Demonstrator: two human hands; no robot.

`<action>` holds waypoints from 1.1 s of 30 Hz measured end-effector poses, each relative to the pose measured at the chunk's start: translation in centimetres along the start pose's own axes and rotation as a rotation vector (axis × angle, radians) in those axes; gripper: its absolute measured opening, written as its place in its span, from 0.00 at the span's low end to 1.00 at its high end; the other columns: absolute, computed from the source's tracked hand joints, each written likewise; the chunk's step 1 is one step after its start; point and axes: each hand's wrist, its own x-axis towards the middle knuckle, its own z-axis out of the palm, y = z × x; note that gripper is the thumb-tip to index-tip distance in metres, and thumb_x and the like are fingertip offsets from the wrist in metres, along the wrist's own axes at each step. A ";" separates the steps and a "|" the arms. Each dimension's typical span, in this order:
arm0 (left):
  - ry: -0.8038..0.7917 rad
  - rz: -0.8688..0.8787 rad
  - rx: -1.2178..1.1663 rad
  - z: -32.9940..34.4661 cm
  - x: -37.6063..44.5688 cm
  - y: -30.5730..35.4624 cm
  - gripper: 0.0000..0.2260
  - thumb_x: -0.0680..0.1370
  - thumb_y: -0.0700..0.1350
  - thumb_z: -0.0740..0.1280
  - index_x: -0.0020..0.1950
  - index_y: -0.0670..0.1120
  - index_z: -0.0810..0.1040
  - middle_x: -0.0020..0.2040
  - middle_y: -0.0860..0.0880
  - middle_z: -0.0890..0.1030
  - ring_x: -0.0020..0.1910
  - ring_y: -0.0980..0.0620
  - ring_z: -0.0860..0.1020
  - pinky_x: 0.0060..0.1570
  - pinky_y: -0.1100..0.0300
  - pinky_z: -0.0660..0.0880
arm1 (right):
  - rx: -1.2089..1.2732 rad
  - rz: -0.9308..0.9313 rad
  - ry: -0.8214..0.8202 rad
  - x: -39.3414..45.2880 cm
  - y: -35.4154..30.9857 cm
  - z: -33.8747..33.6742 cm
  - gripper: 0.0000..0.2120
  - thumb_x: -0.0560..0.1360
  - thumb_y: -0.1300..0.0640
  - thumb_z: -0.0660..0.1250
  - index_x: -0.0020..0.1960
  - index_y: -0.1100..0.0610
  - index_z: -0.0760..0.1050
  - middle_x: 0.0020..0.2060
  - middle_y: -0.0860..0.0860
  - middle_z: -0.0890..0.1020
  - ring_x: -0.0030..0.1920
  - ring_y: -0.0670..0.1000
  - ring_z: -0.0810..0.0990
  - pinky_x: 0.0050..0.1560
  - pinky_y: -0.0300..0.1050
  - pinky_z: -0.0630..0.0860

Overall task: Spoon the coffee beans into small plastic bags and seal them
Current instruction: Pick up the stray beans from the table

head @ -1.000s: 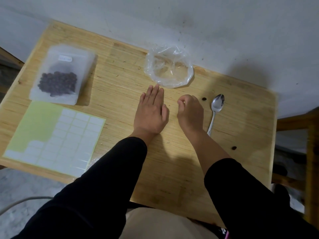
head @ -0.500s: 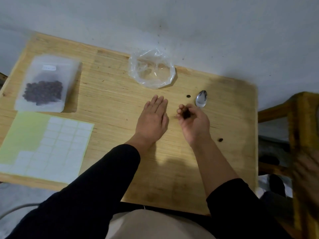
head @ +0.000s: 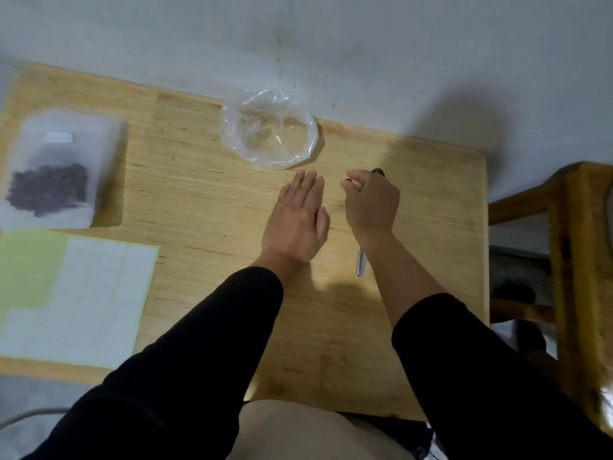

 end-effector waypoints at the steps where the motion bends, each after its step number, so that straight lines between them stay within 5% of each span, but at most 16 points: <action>1: 0.002 -0.003 -0.005 0.0 0.0 0.0 0.22 0.79 0.44 0.56 0.72 0.37 0.63 0.73 0.39 0.64 0.75 0.43 0.57 0.73 0.52 0.50 | -0.017 0.002 0.008 0.1 0.2 0.4 0.12 0.76 0.56 0.63 0.58 0.55 0.79 0.53 0.51 0.82 0.53 0.49 0.79 0.54 0.34 0.65; 13: -0.010 -0.015 0.006 0.2 0.2 -0.4 0.24 0.79 0.47 0.51 0.74 0.39 0.61 0.74 0.41 0.62 0.76 0.46 0.54 0.74 0.55 0.47 | 0.026 0.055 0.006 -1.1 -0.4 0.9 0.08 0.76 0.58 0.62 0.48 0.57 0.79 0.44 0.49 0.81 0.42 0.46 0.78 0.43 0.32 0.67; 18: -0.031 0.009 -0.002 0.3 0.1 -0.6 0.23 0.80 0.45 0.53 0.74 0.39 0.60 0.75 0.41 0.60 0.76 0.45 0.53 0.74 0.54 0.45 | 0.652 0.361 -0.005 -4.0 -1.2 -0.5 0.04 0.74 0.59 0.64 0.41 0.56 0.75 0.27 0.45 0.72 0.27 0.42 0.68 0.31 0.34 0.67; 26: -0.141 0.194 -0.025 -0.4 -3.5 -0.3 0.22 0.78 0.44 0.52 0.71 0.37 0.66 0.71 0.38 0.66 0.73 0.42 0.60 0.73 0.50 0.52 | 1.585 0.776 0.097 -11.0 0.9 -2.4 0.12 0.76 0.67 0.53 0.36 0.62 0.71 0.27 0.54 0.76 0.32 0.51 0.75 0.35 0.42 0.74; 29: -0.176 0.279 -0.066 -0.2 -5.7 0.1 0.22 0.78 0.44 0.53 0.70 0.36 0.67 0.70 0.37 0.68 0.72 0.40 0.62 0.72 0.49 0.55 | 1.603 0.829 0.176 -13.5 2.3 -2.8 0.13 0.75 0.67 0.53 0.37 0.63 0.72 0.31 0.55 0.75 0.32 0.51 0.74 0.32 0.40 0.73; 33: -0.252 0.390 -0.154 -0.2 -7.9 1.3 0.24 0.75 0.45 0.54 0.70 0.37 0.67 0.70 0.39 0.69 0.72 0.41 0.63 0.72 0.52 0.53 | 1.328 0.795 0.257 -15.7 4.4 -3.2 0.10 0.75 0.61 0.62 0.37 0.60 0.77 0.25 0.49 0.74 0.27 0.46 0.69 0.26 0.37 0.66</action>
